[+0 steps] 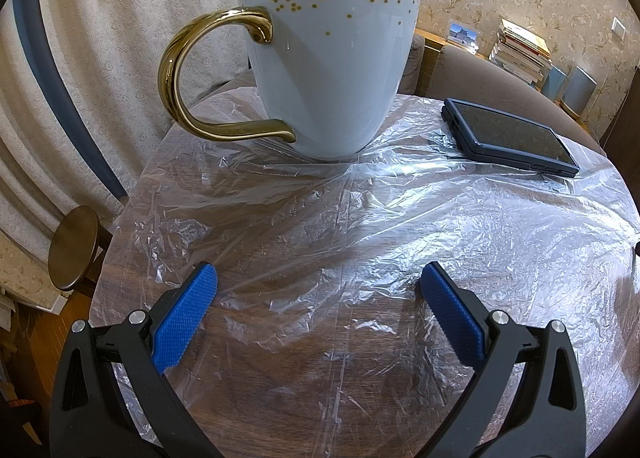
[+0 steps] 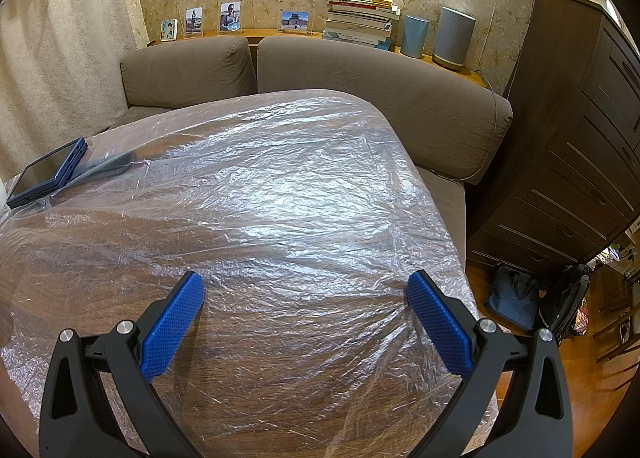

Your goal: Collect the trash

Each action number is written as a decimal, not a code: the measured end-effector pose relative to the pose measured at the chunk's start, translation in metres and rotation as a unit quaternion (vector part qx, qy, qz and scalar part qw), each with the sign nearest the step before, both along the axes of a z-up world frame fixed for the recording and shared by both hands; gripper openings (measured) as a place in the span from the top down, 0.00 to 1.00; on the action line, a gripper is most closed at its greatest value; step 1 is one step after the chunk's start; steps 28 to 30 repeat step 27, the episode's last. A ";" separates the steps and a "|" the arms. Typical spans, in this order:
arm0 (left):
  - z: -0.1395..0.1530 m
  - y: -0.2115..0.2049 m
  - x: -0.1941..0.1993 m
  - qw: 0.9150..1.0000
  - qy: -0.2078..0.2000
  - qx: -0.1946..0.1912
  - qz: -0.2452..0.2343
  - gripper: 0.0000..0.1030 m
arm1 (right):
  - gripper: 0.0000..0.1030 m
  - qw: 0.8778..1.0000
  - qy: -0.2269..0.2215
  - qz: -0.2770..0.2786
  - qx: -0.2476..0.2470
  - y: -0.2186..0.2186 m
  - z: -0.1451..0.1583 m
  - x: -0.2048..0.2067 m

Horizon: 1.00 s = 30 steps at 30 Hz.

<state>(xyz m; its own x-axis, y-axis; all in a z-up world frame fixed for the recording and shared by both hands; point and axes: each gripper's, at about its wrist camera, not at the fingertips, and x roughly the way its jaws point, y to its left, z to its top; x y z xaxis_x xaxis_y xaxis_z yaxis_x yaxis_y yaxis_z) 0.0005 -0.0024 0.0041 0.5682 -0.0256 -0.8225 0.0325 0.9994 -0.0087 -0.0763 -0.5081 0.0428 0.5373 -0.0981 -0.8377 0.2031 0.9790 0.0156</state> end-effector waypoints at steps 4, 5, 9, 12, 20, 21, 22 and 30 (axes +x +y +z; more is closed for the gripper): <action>0.000 0.000 0.000 1.000 0.000 0.000 0.000 0.01 | 0.04 1.000 0.000 0.000 0.000 0.000 0.000 0.000; 0.000 0.000 0.000 1.000 0.000 0.000 0.000 0.01 | 0.04 1.000 0.000 0.000 0.000 0.000 0.000 0.000; 0.000 0.000 0.000 1.000 0.000 0.000 0.000 0.01 | 0.04 1.000 0.000 0.000 0.000 0.000 0.000 0.000; 0.000 0.000 0.000 1.000 0.000 0.000 0.000 0.01 | 0.04 1.000 0.000 0.000 0.000 0.000 0.000 0.000; 0.000 0.002 0.001 1.000 0.001 -0.002 0.001 0.01 | 0.04 1.000 0.000 0.000 0.000 0.000 0.000 0.000; 0.000 0.002 0.001 1.000 0.000 -0.002 0.001 0.01 | 0.04 1.000 0.000 0.000 0.000 0.000 0.000 0.000; 0.000 0.002 0.000 1.000 0.000 -0.001 0.001 0.01 | 0.04 1.000 0.000 0.000 0.000 0.000 0.000 0.000; 0.001 0.002 0.001 1.000 0.000 -0.002 0.001 0.01 | 0.04 1.000 0.000 0.000 0.000 0.000 0.000 0.000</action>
